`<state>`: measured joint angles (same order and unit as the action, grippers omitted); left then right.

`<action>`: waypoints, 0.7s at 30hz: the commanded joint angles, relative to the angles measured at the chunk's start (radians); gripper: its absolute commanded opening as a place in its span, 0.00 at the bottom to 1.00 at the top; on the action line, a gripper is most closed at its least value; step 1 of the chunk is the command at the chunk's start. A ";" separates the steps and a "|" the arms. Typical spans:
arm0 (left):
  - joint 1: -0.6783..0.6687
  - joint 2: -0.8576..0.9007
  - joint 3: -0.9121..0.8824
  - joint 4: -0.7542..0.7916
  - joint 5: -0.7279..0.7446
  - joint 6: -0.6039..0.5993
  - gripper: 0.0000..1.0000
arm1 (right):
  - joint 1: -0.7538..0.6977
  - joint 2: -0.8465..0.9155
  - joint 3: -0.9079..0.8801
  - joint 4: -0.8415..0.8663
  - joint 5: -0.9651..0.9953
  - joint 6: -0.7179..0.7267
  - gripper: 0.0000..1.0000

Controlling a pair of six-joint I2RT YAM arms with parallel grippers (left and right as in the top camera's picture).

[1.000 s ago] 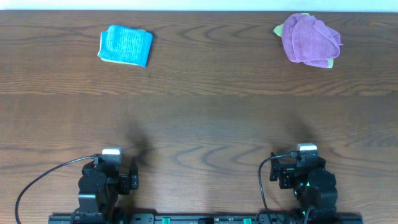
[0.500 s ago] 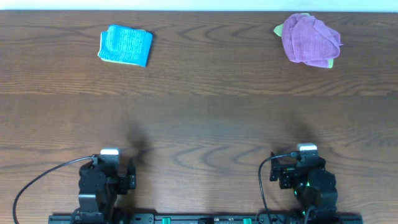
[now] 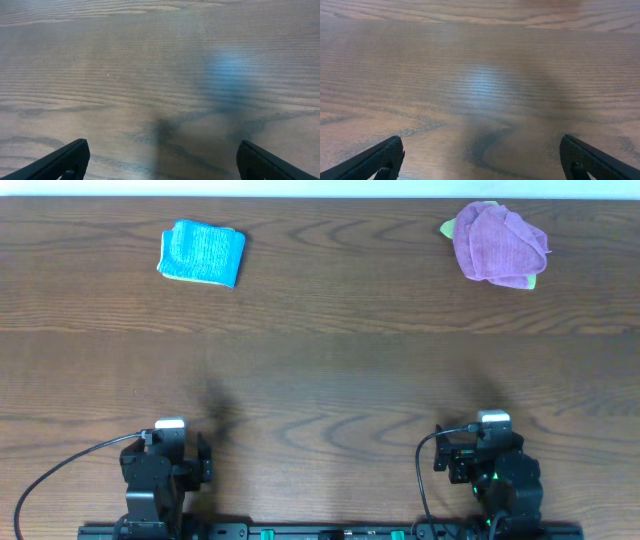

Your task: Fold the cloth

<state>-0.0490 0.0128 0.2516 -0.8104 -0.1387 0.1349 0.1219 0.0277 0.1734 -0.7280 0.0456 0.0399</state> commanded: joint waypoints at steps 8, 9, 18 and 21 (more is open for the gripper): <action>-0.004 -0.009 -0.005 -0.001 -0.014 -0.204 0.95 | -0.010 -0.012 -0.013 0.002 0.007 -0.015 0.99; -0.004 -0.009 -0.005 -0.001 -0.014 -0.218 0.95 | -0.010 -0.012 -0.013 0.002 0.007 -0.015 0.99; -0.004 -0.009 -0.005 -0.002 -0.014 -0.229 0.95 | -0.010 -0.012 -0.013 0.002 0.006 -0.015 0.99; -0.004 -0.009 -0.005 -0.002 -0.014 -0.229 0.95 | -0.010 -0.012 -0.013 0.002 0.007 -0.015 0.99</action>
<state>-0.0490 0.0128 0.2516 -0.8104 -0.1390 -0.0803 0.1219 0.0277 0.1734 -0.7277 0.0456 0.0399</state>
